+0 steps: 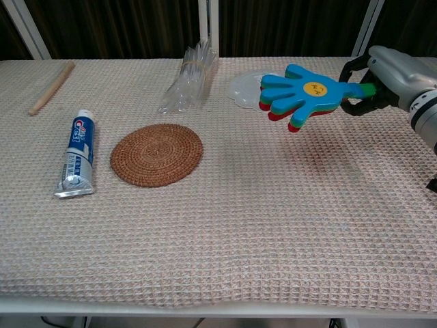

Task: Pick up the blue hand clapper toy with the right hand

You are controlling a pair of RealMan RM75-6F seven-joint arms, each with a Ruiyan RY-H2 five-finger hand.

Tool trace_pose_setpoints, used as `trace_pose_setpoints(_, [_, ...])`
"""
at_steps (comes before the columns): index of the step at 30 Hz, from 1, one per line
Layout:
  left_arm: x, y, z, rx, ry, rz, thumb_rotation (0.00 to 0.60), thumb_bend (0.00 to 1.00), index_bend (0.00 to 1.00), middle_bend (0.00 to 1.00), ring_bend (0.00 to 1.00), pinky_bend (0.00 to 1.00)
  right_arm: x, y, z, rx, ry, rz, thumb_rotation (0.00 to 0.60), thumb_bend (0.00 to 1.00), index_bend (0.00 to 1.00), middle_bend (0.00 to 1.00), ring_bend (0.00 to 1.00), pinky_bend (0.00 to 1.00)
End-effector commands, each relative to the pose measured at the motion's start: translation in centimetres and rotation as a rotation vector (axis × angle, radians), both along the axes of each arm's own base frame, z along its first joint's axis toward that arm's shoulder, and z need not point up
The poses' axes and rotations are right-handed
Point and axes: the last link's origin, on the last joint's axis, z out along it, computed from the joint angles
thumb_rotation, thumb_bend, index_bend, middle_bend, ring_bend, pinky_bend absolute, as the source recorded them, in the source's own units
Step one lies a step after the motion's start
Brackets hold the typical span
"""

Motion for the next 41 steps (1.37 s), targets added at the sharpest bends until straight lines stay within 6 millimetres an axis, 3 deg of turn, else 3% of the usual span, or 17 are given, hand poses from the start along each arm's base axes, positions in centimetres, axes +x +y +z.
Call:
trace_pose_setpoints(1, [-0.2,-0.1,0.2,0.005,-0.001,0.004,0.6,0.21,0.11,0.04,0.0,0.1,-0.8,0.4,-1.0,0.084,0.094,-0.016,0.6,0.4,0.64,0.76,0.76,0.98])
trace_pose_setpoints(2, [-0.2,-0.1,0.2,0.005,-0.001,0.006,0.6,0.21,0.11,0.04,0.0,0.1,-1.0,0.5,-1.1,0.115,0.121,-0.03,0.6,0.35,0.5,0.65,0.65,0.94])
trace_pose_setpoints(4, [-0.3,-0.2,0.2,0.006,-0.003,0.008,0.6,0.21,0.11,0.04,0.0,0.1,-1.3,0.8,-1.0,0.174,0.155,-0.057,0.6,0.22,0.13,0.29,0.29,0.68])
trace_pose_setpoints(5, [-0.4,-0.2,0.2,0.006,-0.003,0.009,0.6,0.21,0.11,0.04,0.0,0.1,-1.2,0.9,-0.8,0.188,0.16,-0.06,0.6,0.2,0.06,0.19,0.18,0.56])
trace_pose_setpoints(6, [-0.4,-0.2,0.2,0.006,-0.004,0.009,0.6,0.21,0.11,0.04,0.0,0.1,-1.0,1.0,-0.5,0.194,0.167,-0.056,0.6,0.17,0.0,0.06,0.05,0.37])
trace_pose_setpoints(8, [-0.4,-0.2,0.2,0.005,-0.006,0.007,0.6,0.21,0.11,0.04,0.0,0.1,-0.7,1.2,0.0,0.196,0.169,-0.048,0.6,0.14,0.0,0.0,0.0,0.17])
trace_pose_setpoints(10, [-0.3,-0.2,0.1,0.004,-0.007,0.005,0.6,0.21,0.11,0.04,0.0,0.1,-0.5,1.7,0.4,0.216,0.168,-0.047,0.6,0.1,0.0,0.0,0.0,0.04])
trace_pose_setpoints(14, [-0.1,-0.1,0.1,0.004,-0.005,-0.003,0.6,0.21,0.11,0.04,0.0,0.1,0.0,2.4,1.9,0.231,0.16,-0.042,0.6,0.06,0.0,0.0,0.0,0.0])
trace_pose_setpoints(21, [0.1,-0.1,0.2,0.008,0.001,-0.004,0.6,0.21,0.11,0.04,0.0,0.1,-1.1,4.7,7.1,0.201,0.214,-0.053,0.6,0.06,0.0,0.0,0.0,0.0])
trace_pose_setpoints(24, [0.2,-0.2,0.2,0.013,0.003,-0.007,0.6,0.21,0.11,0.04,0.0,0.1,-2.1,6.5,10.2,0.119,0.218,-0.006,0.6,0.1,0.0,0.0,0.0,0.0])
trace_pose_setpoints(28, [0.5,-0.2,0.3,0.015,0.011,-0.008,0.6,0.21,0.11,0.04,0.0,0.1,-5.7,11.1,13.5,0.014,0.309,0.086,0.6,0.18,0.0,0.0,0.0,0.0])
trace_pose_setpoints(34, [0.9,0.2,0.6,0.018,0.048,-0.011,0.6,0.21,0.11,0.04,0.0,0.1,-10.9,18.2,14.8,-0.056,0.397,0.033,0.6,0.24,0.0,0.0,0.0,0.0])
trace_pose_setpoints(37, [1.0,0.6,0.6,0.023,0.081,-0.013,0.6,0.21,0.11,0.04,0.0,0.1,-12.0,19.7,14.7,-0.093,0.38,0.001,0.6,0.24,0.0,0.0,0.0,0.0])
trace_pose_setpoints(41, [0.8,0.9,0.7,0.031,0.129,-0.009,0.6,0.21,0.11,0.04,0.0,0.09,-12.4,19.8,14.8,-0.123,0.347,-0.01,0.6,0.24,0.0,0.0,0.0,0.0])
